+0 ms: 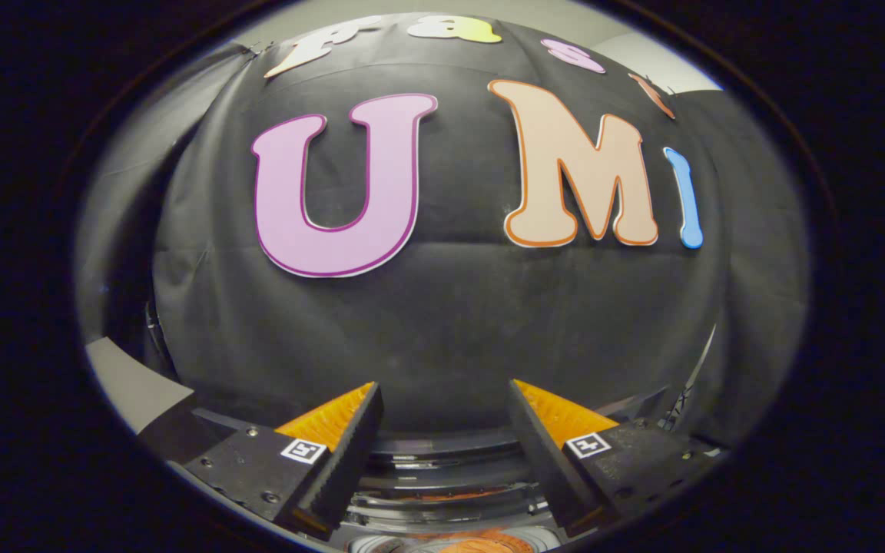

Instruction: Put the clothes into the washing machine and then close the washing machine lid.

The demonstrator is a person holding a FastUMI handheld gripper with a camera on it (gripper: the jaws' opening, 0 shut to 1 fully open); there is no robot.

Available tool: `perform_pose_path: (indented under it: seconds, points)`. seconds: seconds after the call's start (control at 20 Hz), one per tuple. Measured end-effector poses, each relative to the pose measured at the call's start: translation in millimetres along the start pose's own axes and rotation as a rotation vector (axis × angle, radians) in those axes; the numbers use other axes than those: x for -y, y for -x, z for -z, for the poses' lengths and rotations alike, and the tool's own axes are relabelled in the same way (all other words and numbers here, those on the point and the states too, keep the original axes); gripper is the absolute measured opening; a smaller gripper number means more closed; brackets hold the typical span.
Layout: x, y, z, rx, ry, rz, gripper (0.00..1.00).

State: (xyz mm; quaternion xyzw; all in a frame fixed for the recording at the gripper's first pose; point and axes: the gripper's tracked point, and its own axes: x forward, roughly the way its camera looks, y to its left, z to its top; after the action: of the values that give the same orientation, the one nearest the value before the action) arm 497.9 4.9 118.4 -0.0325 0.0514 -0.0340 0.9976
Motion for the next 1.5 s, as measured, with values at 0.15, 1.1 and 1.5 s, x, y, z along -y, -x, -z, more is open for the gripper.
perform_pose_path:
  seconds: [0.15,1.1,1.5]
  points:
    - [4.0,10.9,-5.8,0.041,-0.002,0.043,0.98]
    - [14.1,86.0,16.4,0.122,-0.012,0.077,0.97]
    - [17.2,95.4,19.5,0.14,-0.009,0.091,0.97]
